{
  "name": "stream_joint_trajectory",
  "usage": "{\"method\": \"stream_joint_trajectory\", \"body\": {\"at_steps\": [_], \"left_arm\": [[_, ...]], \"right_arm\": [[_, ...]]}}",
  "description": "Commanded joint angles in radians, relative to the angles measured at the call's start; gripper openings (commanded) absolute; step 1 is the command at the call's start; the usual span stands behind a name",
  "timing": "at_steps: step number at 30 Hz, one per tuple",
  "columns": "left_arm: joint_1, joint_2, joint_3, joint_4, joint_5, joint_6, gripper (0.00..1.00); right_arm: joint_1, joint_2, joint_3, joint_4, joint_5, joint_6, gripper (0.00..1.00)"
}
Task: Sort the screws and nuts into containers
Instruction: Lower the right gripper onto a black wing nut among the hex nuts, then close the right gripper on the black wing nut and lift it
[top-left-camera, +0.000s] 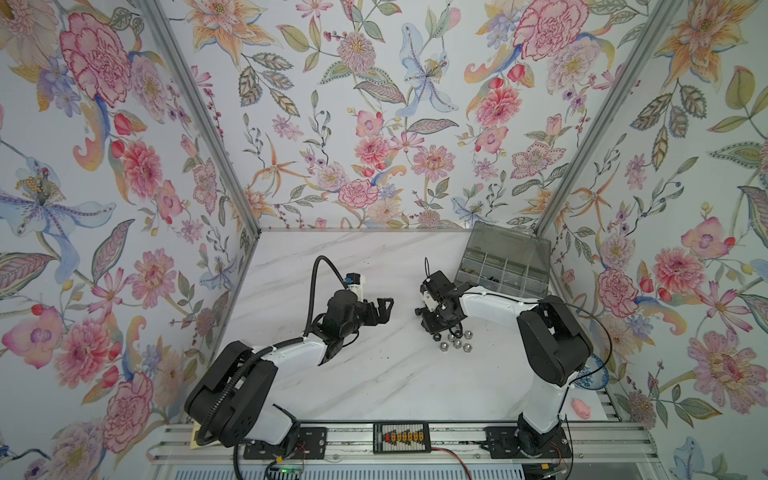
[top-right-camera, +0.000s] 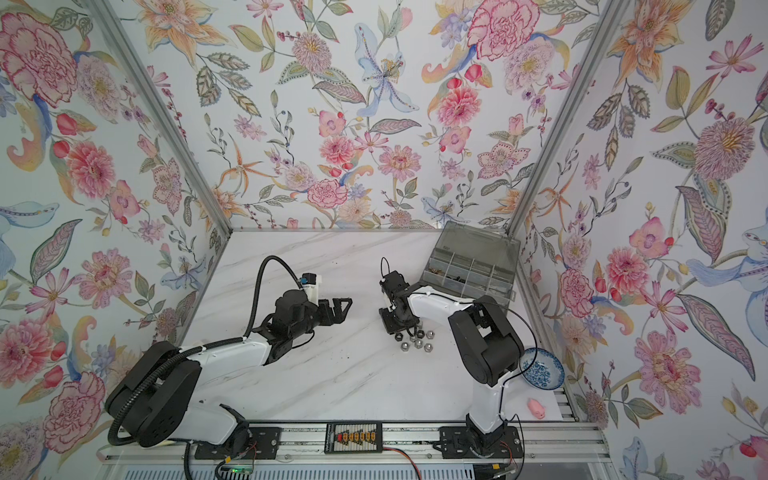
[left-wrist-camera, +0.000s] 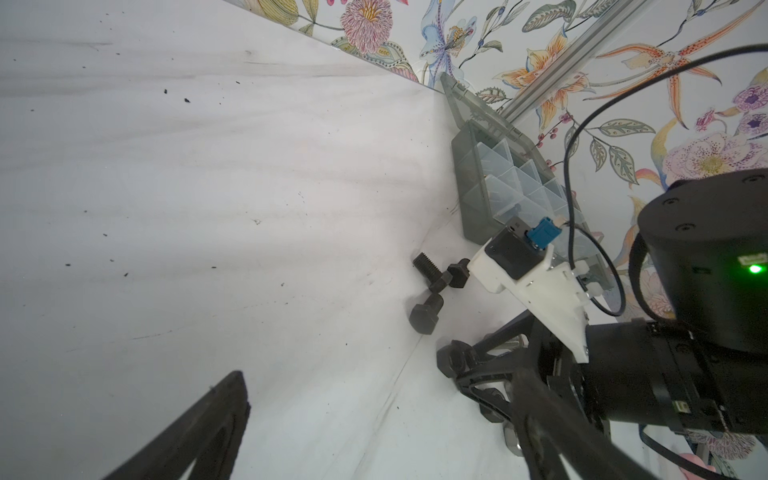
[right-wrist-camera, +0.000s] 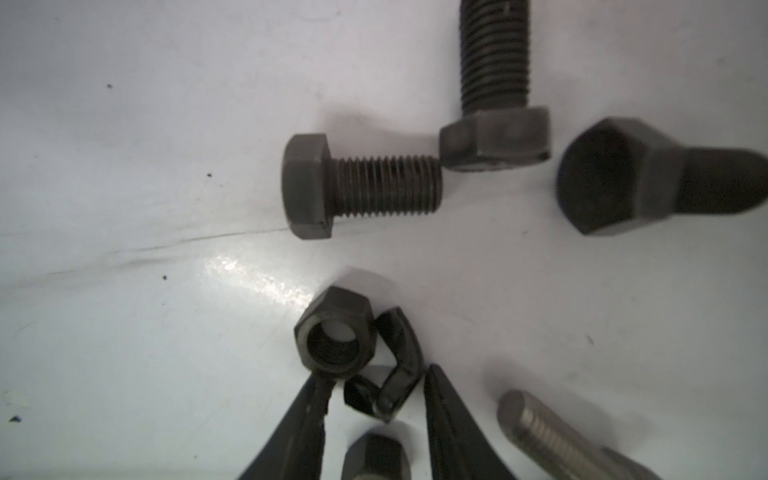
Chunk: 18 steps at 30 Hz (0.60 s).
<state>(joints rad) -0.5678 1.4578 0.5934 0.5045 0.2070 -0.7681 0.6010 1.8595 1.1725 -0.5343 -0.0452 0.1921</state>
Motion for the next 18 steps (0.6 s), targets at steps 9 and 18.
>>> {"method": "stream_joint_trajectory", "body": {"at_steps": [9, 18], "left_arm": [[-0.006, 0.029, 0.006, 0.040, 0.025, -0.006, 0.99], [-0.006, 0.032, 0.003, 0.043, 0.024, -0.006, 0.99]], "right_arm": [[-0.022, 0.031, -0.006, -0.003, -0.016, 0.027, 0.34], [-0.030, 0.032, -0.010, -0.003, -0.028, 0.025, 0.23]]}}
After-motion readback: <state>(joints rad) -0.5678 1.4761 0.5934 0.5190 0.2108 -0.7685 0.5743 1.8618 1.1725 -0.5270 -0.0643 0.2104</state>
